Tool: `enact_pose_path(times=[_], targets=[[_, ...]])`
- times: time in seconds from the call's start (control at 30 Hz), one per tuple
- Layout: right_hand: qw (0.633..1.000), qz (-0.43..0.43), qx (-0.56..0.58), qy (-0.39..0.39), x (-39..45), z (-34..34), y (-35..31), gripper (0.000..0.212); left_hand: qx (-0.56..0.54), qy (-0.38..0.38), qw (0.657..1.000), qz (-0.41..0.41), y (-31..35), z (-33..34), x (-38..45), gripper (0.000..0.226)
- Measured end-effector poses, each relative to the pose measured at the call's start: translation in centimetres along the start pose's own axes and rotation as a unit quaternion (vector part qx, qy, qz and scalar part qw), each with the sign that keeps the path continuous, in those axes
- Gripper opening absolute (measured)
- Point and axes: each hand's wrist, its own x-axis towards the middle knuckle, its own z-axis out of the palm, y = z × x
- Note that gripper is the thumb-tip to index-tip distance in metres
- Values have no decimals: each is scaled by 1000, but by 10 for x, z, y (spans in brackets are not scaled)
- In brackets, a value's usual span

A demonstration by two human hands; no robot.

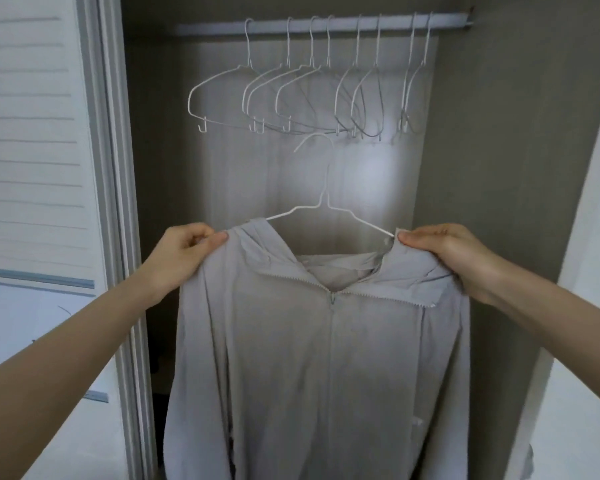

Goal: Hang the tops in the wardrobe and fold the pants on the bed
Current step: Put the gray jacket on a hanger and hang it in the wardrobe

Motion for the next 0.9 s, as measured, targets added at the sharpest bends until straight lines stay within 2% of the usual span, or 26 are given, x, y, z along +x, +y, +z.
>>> enact_pose_path(times=[0.1, 0.2, 0.27, 0.3, 0.33, 0.37, 0.43, 0.47, 0.57, 0.67, 0.77, 0.83, 0.9], targets=[[1000, 0, -4, -7, -6, -4, -9, 27, -110, 2, 993, -42, 1, -1, 6, 32], [995, 47, 59, -67, -19, -14, -19, 34, -220, -10, 968, -124, 6, -4, 15, 33], [990, 56, 81, -98, -29, -19, -25, 21, -248, -15, 957, -152, 9, -5, 24, 31], [991, 54, 78, -92, -32, -21, -26, 30, -237, -18, 959, -153, 8, -5, 30, 30], [993, 54, 76, -73, -34, -23, -26, 48, -219, -20, 964, -148, 9, -3, 37, 29], [994, 55, 80, -44, -35, -24, -26, 52, -191, -18, 972, -135, 10, 2, 45, 29], [995, 58, 77, 25, -40, -21, -32, 26, -121, -5, 989, -88, 15, 13, 59, 27], [995, 58, 69, 47, -44, -21, -37, 21, -81, 5, 995, -56, 18, 22, 68, 25], [995, 71, 32, 67, -57, -26, -48, 25, 22, 9, 999, 25, 25, 47, 91, 27], [992, 69, 10, 108, -76, -37, -62, 28, 18, -26, 998, 56, 34, 77, 104, 36], [982, 84, 48, 160, -94, -48, -71, 29, -41, -60, 995, 67, 44, 101, 106, 33], [971, 95, 49, 213, -103, -51, -77, 22, -60, -84, 991, 85, 50, 114, 108, 26], [959, 111, 37, 258, -112, -51, -85, 16, -51, -123, 988, 84, 57, 129, 111, 46]])
